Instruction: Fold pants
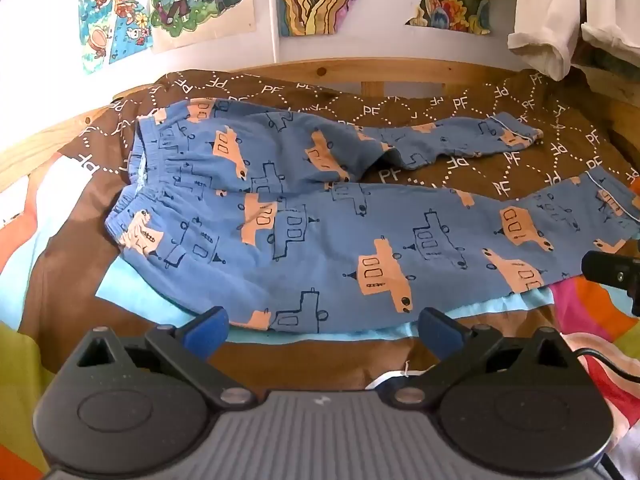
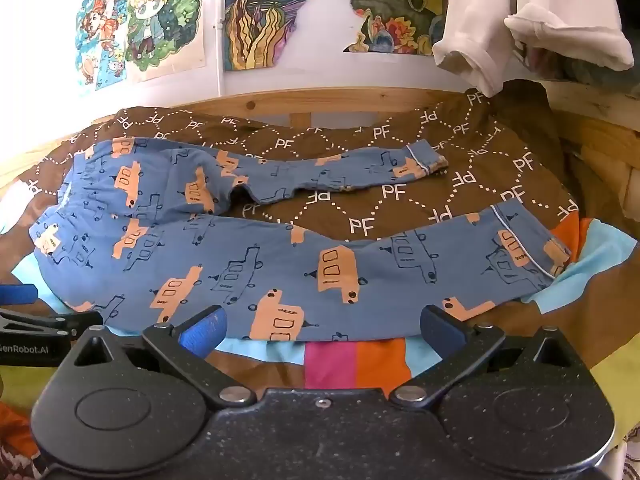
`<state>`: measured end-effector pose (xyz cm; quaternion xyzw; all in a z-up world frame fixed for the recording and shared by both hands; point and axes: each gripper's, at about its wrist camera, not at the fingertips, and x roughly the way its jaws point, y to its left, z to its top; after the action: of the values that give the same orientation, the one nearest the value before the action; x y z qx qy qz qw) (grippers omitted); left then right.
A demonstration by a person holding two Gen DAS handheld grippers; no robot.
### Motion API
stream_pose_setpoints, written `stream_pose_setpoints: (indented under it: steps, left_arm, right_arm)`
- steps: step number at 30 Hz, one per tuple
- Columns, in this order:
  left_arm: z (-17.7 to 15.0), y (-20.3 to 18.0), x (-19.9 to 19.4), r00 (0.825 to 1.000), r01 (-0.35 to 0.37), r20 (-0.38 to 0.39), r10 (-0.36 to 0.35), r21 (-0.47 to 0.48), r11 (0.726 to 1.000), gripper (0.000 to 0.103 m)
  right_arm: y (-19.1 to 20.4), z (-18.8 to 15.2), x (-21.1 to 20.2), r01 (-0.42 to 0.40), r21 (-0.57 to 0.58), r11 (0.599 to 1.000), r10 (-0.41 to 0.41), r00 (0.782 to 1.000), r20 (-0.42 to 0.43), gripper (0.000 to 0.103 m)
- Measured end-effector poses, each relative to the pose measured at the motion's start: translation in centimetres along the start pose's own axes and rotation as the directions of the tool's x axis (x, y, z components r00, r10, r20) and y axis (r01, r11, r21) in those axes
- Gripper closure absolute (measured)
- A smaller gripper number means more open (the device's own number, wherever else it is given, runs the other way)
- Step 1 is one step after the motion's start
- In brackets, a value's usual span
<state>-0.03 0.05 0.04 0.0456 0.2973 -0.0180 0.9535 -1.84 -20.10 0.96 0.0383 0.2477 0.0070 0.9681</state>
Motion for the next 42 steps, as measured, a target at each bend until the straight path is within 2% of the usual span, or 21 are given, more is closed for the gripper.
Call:
stream_pose_setpoints:
  steps: [42]
  left_arm:
    - [-0.26,0.13,0.40,1.000,-0.015,-0.024,0.016,0.022,1.000,0.000]
  right_arm:
    - [-0.21,-0.20,0.24,-0.012,-0.014,1.000,0.012,1.000,-0.007,0.001]
